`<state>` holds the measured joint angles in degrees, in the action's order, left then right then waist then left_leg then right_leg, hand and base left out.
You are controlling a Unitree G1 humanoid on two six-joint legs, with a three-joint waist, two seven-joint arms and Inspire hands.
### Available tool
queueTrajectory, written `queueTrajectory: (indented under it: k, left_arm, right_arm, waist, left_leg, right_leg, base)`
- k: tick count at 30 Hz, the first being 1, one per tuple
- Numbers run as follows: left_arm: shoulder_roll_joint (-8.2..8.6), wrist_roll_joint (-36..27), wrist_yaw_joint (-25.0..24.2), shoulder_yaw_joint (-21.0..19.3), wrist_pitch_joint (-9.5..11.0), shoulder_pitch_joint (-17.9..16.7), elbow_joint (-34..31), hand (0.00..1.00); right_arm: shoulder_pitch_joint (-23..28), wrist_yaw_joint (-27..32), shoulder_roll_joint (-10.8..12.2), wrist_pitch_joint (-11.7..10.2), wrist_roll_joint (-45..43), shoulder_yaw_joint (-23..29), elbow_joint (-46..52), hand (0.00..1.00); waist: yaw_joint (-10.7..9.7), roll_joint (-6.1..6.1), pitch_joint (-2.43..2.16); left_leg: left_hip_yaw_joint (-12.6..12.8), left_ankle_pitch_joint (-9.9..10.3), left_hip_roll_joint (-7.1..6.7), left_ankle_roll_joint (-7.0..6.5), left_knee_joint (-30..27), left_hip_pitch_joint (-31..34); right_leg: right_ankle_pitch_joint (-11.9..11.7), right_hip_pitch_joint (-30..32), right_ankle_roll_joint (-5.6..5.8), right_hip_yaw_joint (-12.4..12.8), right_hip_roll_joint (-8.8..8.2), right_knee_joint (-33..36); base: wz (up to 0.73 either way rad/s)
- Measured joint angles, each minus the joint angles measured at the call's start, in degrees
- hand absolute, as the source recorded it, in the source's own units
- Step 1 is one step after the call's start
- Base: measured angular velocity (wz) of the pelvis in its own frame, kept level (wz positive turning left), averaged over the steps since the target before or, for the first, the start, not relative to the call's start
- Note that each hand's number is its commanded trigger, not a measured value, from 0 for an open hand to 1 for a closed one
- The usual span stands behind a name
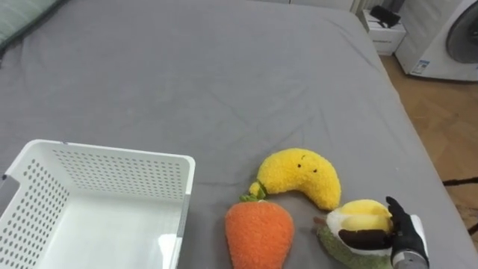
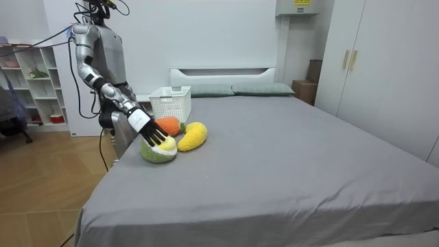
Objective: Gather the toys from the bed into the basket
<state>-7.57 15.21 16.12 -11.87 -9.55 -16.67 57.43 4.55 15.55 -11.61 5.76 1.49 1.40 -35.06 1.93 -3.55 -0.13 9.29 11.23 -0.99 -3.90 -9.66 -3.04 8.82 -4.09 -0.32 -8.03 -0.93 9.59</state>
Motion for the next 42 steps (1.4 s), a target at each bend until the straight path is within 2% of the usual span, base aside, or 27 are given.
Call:
queueTrajectory:
  k: [7, 10, 11, 12, 13, 14, 15, 21, 42]
  left_arm:
    - [0.06, 0.08, -0.05, 0.21, -0.08, -0.59, -0.09, 0.0]
    - [-0.04, 0.13, -0.35, 0.16, -0.1, -0.64, -0.11, 0.0]
    - [-0.02, 0.17, -0.6, 0.21, -0.1, -0.64, -0.34, 0.0]
    - [0.02, 0.2, -0.9, 0.17, -0.1, -0.73, -0.9, 0.0]
    - [0.01, 0.19, -1.01, 0.16, -0.1, -0.81, -1.2, 0.0]
    - [0.0, 0.18, -1.03, 0.16, -0.08, -0.93, -1.69, 0.0]
    - [-0.1, 0.34, -1.02, 0.16, -0.07, -0.94, -2.1, 0.0]
    - [-0.39, 1.37, -0.93, -0.36, -0.05, -0.25, -2.17, 0.0]
    - [-0.36, 2.63, -1.11, -0.37, 0.14, 0.33, -2.19, 0.0]
  right_arm:
    - [0.06, -1.62, -0.05, -0.04, -0.01, -0.07, -0.46, 0.0]
    - [0.14, -3.44, -0.06, -0.05, -3.64, 0.0, -3.01, 0.0]
    - [0.4, -4.28, -0.15, -0.1, -5.37, 0.01, -3.76, 0.04]
    - [0.68, -5.16, -0.38, -0.33, -7.4, 0.07, -4.33, 0.52]
    - [0.73, -5.51, -0.51, -0.4, -8.34, 0.08, -4.6, 0.68]
    - [0.76, -6.06, -0.83, -0.49, -9.7, 0.06, -5.05, 0.93]
    - [0.67, -6.3, -1.1, -1.0, -10.8, 0.06, -6.3, 1.0]
    - [0.56, -6.27, -2.26, -0.97, -11.84, 2.13, -9.67, 1.0]
    - [1.01, -6.99, -1.57, -1.41, -12.98, 2.0, -9.92, 1.0]
  waist:
    - [-0.21, -0.12, 0.01]
    - [-0.25, -0.59, -0.1]
    - [-0.25, -0.77, -0.09]
    - [-0.17, -0.88, -0.06]
    - [-0.09, -0.91, -0.07]
    - [-0.03, -0.91, -0.07]
    - [-0.03, -0.91, -0.08]
    - [0.11, -0.96, -0.09]
    - [0.44, -0.68, -0.17]
  left_leg:
    - [-1.02, -0.04, -0.32, 0.02, -0.14, 0.3]
    - [-1.77, -0.01, -0.43, 0.0, -0.66, 0.32]
    - [-2.09, -0.01, -0.49, 0.0, -0.87, 0.32]
    - [-2.18, -0.01, -0.51, -0.01, -1.06, 0.4]
    - [-2.28, -0.01, -0.53, -0.02, -1.09, 0.47]
    - [-2.38, 0.0, -0.55, -0.03, -1.07, 0.54]
    - [-2.47, 0.03, -0.56, -0.06, -1.02, 0.53]
    - [-2.75, 0.11, -0.56, -0.07, -1.25, 0.47]
    - [-3.06, 0.11, -0.62, -0.08, -1.2, 0.95]
  right_leg:
    - [0.01, -0.13, 0.0, -0.41, -0.14, -0.28]
    - [0.03, -0.78, 0.04, -1.29, -0.21, -0.99]
    - [0.05, -0.88, 0.07, -1.72, -0.38, -1.03]
    - [0.05, -0.9, 0.07, -1.77, -0.54, -1.05]
    - [0.05, -0.96, 0.07, -1.81, -0.53, -1.03]
    - [0.05, -1.08, 0.06, -1.86, -0.52, -0.98]
    - [0.04, -1.21, 0.06, -2.14, -0.55, -0.96]
    - [0.02, -1.43, 0.05, -2.02, -0.54, -0.86]
    - [0.02, -1.14, 0.04, -2.28, -0.39, -0.86]
  base:
    - [0.05]
    - [0.15]
    - [0.13]
    - [0.1]
    - [0.05]
    - [0.06]
    - [0.06]
    - [0.02]
    - [0.0]
